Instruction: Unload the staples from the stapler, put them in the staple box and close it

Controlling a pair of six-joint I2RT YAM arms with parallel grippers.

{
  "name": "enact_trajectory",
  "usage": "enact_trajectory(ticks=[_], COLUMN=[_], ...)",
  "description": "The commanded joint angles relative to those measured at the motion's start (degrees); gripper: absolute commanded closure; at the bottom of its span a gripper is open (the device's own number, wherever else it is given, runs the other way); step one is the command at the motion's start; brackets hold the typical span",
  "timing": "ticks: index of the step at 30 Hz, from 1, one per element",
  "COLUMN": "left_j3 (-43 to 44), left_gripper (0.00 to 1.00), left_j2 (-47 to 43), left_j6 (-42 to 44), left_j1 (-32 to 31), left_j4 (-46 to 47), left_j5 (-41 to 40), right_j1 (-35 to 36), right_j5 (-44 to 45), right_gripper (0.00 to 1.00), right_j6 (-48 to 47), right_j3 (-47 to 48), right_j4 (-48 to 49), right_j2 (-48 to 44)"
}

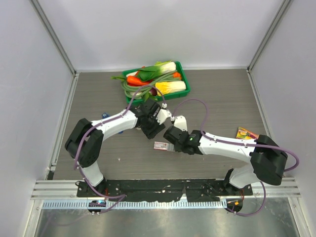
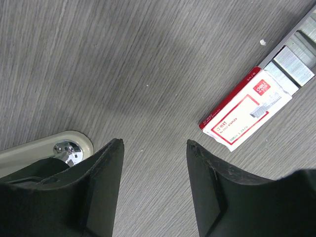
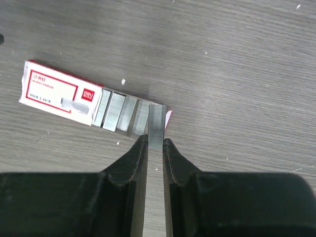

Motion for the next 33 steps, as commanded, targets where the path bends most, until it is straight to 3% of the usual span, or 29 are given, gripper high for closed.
enact_trajectory(ticks=[1,11,33], left_j3=[-1.12,-1.48,-3.58], left_gripper=[0.43,0.43,0.43], left_j2=[-0.98,-1.51,-2.91], left_j6=[-0.85,-1.03,-1.03], left_j1=[-0.23,-0.23,-0.23], left_j4=[2.19,2.63,4.91], left_j5=[0.86,0.77,1.56], right_j1=[-0.51,-1.56,-4.73], right_j5=[-4.92,-10.56,-12.41], right_gripper=[0.87,0.93,0.97], right_j6=[-4.12,-8.35,-11.6], right_j3=[1.96,5.74,10.49], right_j4=[-2.92,-7.58,-10.3], right_j2=[-0.27,6.33,11.16])
